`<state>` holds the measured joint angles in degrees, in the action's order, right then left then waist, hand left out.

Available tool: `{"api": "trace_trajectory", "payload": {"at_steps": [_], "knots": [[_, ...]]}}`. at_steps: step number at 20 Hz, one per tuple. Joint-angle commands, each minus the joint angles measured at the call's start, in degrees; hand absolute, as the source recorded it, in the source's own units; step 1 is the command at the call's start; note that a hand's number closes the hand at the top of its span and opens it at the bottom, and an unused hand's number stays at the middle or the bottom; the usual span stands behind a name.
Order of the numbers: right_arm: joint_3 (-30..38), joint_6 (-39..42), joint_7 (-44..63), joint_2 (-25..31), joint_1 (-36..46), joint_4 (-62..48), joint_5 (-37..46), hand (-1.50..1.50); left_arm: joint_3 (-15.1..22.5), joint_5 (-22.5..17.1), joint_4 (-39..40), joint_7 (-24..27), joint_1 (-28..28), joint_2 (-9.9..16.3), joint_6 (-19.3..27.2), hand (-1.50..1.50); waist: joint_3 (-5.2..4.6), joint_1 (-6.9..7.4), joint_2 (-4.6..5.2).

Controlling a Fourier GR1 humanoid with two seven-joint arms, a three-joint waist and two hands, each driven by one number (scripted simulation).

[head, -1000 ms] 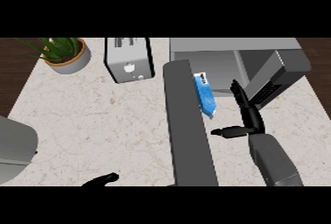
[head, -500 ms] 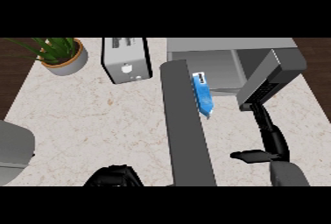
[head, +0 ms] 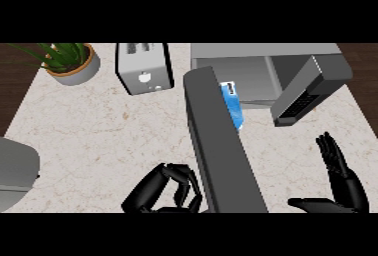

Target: Pick up the milk, place it into the microwave and close the microwave

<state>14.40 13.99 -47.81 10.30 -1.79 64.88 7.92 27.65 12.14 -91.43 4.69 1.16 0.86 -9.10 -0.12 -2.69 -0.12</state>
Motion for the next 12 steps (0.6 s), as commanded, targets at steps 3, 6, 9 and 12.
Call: {"api": "trace_trajectory", "payload": {"at_steps": [3,6,9,12], "knots": [[2.63,3.26,0.37,3.04,-8.53,9.90,-3.61,-1.50,4.94,0.30,18.21,2.97,-13.12,-0.83,3.13,1.50,0.03,0.65,0.18],[2.84,6.87,1.25,3.68,-9.18,13.63,-6.90,-1.50,11.61,-9.10,24.21,2.32,-19.30,-0.84,8.12,1.50,0.01,0.01,0.31],[1.06,6.94,0.27,3.15,-8.39,12.78,-6.37,-1.50,15.04,-12.49,35.18,9.95,-24.79,-0.85,10.87,1.50,-0.02,-1.31,0.81],[2.39,9.94,3.24,6.00,-9.17,17.49,-10.05,-1.50,22.58,-18.31,34.66,9.65,-25.11,-0.84,15.67,1.50,-0.10,-2.85,0.86]]}}
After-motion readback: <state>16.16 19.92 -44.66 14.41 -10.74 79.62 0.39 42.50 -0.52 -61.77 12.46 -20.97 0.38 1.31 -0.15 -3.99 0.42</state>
